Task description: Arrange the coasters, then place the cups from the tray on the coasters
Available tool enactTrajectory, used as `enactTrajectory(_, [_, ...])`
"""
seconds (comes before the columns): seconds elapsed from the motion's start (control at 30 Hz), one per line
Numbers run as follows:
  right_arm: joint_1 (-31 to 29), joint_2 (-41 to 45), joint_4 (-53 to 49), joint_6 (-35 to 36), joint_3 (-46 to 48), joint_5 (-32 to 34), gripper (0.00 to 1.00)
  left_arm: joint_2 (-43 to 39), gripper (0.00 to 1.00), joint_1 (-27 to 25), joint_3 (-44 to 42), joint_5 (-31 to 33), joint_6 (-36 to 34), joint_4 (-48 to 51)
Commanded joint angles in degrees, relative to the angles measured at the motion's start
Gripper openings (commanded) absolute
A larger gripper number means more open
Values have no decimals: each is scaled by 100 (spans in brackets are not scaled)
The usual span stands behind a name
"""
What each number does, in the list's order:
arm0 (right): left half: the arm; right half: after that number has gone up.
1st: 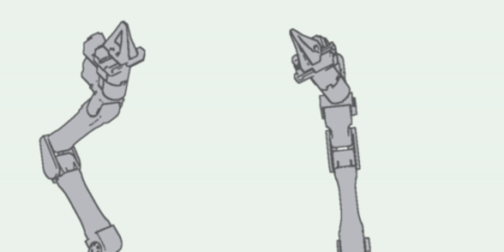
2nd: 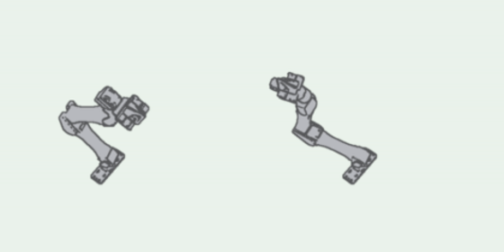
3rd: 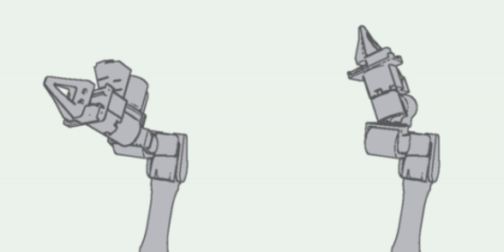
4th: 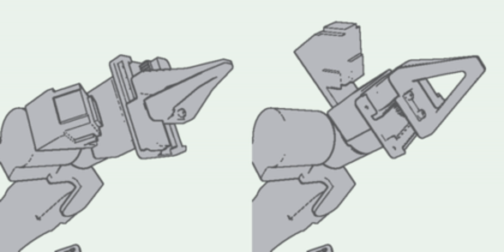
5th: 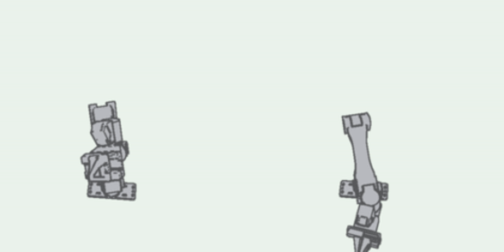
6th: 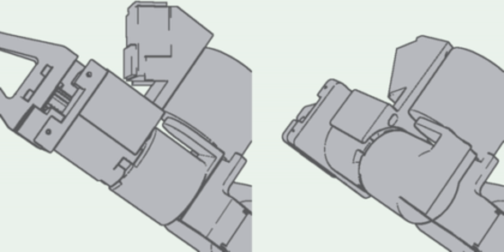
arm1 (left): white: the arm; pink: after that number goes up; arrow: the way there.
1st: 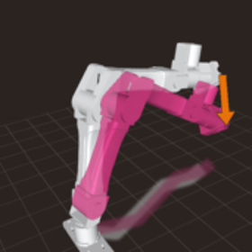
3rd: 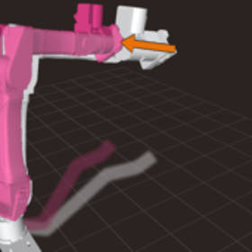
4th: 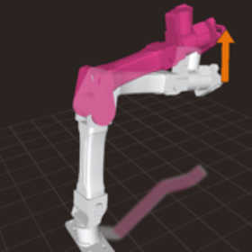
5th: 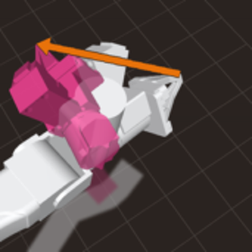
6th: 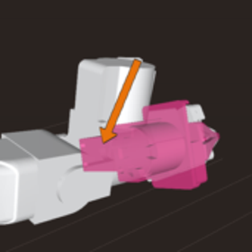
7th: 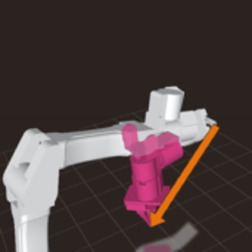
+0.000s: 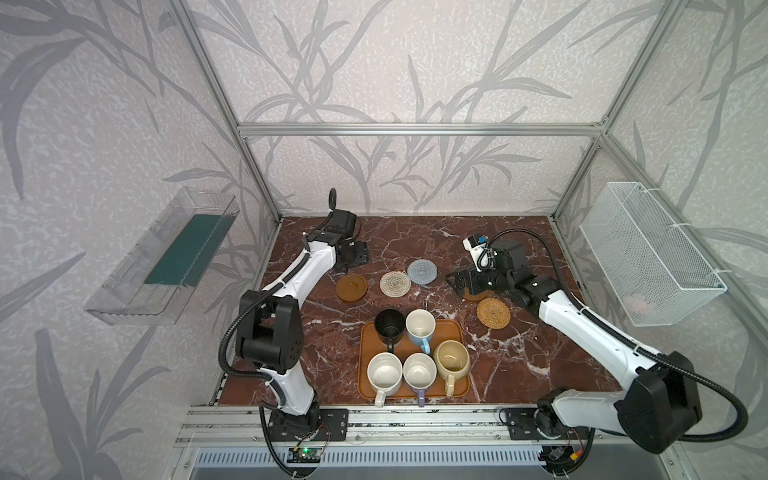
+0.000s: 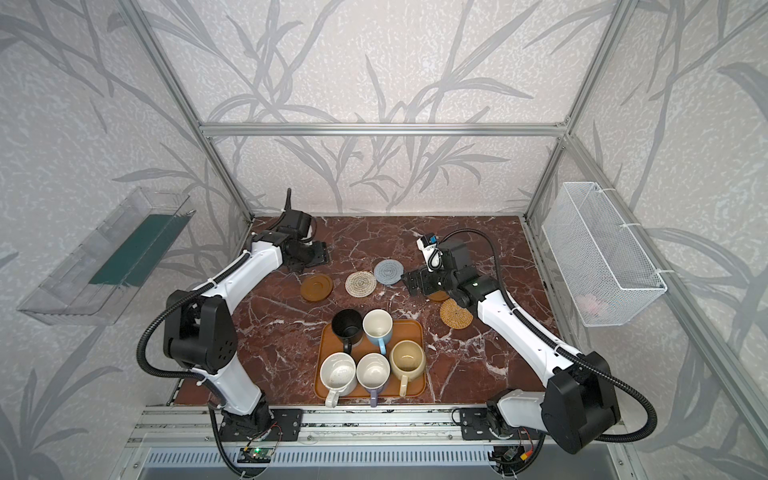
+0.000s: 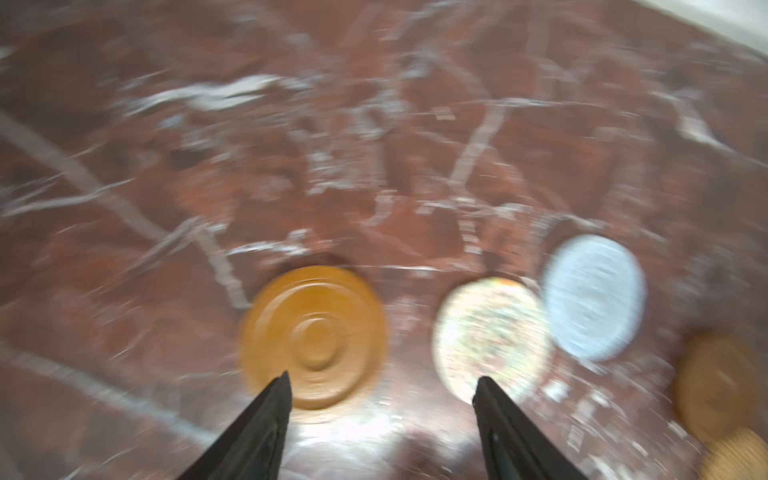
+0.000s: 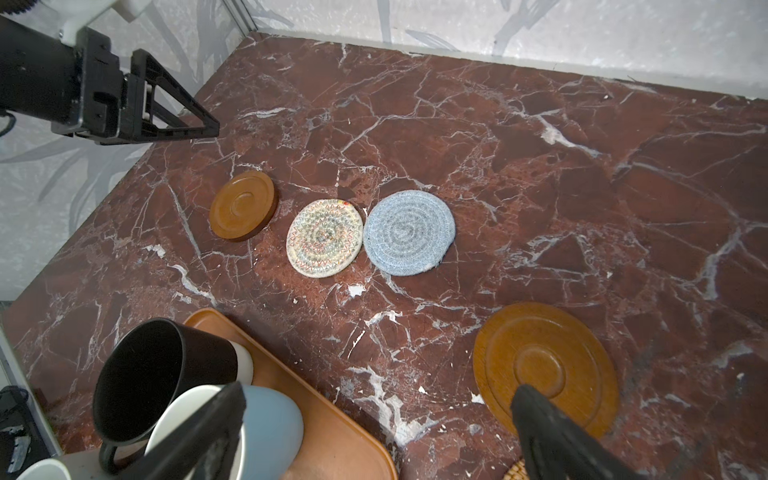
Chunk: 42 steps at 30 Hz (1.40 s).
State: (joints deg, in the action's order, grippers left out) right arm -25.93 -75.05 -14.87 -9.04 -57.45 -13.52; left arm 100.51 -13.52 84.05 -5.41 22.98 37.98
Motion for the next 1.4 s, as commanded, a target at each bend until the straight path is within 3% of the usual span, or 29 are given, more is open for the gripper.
enactTrajectory(0.0, [-32,-154,-70,-239,-343,-3,99,337,67,-312,371,-559,-607,364])
enactTrajectory(0.23, [-34,-580,-99,-722,-596,-142,99,1303,67,-697,973,-395,-1101,490])
enactTrajectory(0.4, [-34,-599,68,-915,-443,-169,100,1787,64,-751,1325,-643,-1177,496])
enactTrajectory(0.6, [-30,-652,0,-1042,-434,-177,100,2301,62,-909,1671,-223,-1332,773])
enactTrajectory(0.93, [-34,-586,-1,-1121,-253,-125,100,2679,56,-1027,1754,34,-1415,871])
enactTrajectory(1.37, [-44,-634,42,-1255,-100,-239,99,2715,43,-979,1545,1041,-1132,1142])
